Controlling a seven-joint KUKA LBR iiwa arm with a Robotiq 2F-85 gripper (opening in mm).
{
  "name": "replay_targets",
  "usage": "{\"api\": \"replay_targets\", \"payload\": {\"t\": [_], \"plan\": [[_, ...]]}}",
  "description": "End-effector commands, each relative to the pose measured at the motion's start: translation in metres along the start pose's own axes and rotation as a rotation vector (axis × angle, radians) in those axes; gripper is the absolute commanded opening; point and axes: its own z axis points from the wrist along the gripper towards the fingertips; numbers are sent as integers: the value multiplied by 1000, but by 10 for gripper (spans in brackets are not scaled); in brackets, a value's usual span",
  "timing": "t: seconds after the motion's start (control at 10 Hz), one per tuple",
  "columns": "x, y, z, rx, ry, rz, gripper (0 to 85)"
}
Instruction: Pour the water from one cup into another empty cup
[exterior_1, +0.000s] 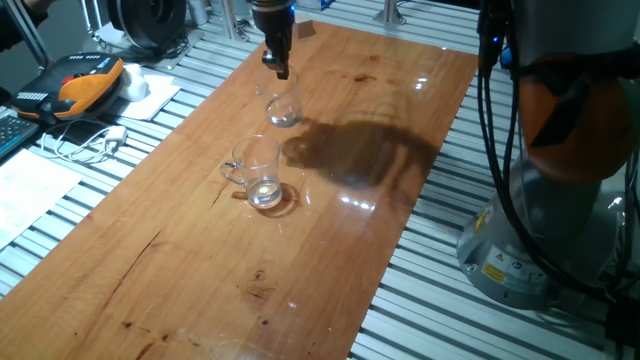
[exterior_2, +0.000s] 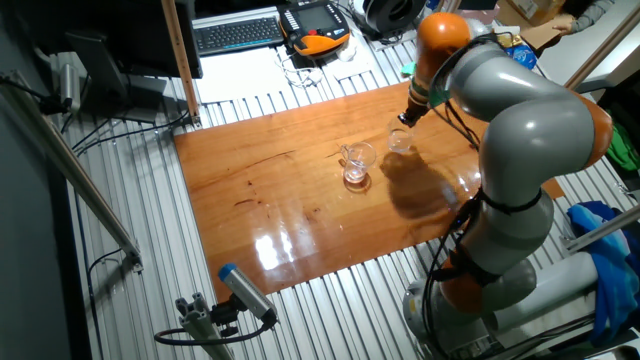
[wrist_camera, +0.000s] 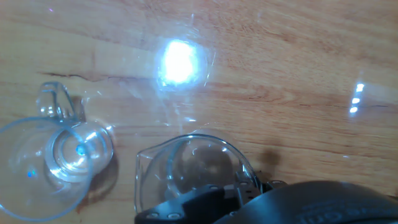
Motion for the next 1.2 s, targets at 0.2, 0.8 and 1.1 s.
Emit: {"api": "replay_targets", "payload": {"t": [0.2, 0.8, 1.1], "plan": [[1, 9, -12, 45, 9, -3, 0], [1, 31, -33, 187, 23, -9, 0], [1, 39, -38, 257, 27, -22, 0]]}}
